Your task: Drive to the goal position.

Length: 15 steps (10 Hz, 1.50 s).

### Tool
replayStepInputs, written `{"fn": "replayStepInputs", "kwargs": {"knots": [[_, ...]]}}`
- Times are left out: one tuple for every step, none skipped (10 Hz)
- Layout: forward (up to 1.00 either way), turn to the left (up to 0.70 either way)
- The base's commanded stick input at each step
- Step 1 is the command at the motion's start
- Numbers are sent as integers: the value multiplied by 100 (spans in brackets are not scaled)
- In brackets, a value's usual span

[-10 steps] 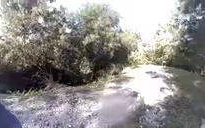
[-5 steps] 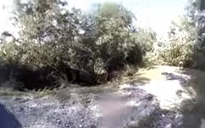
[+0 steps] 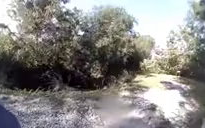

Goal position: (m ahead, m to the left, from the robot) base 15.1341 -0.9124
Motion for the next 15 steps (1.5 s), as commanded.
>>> {"fn": "replayStepInputs", "kwargs": {"knots": [[0, -45], [0, -45], [0, -45], [0, -45], [0, -45], [0, -45], [0, -45], [0, -45], [0, -45], [0, -45], [0, -45], [0, -45], [0, -45], [0, -45], [0, -45]]}}
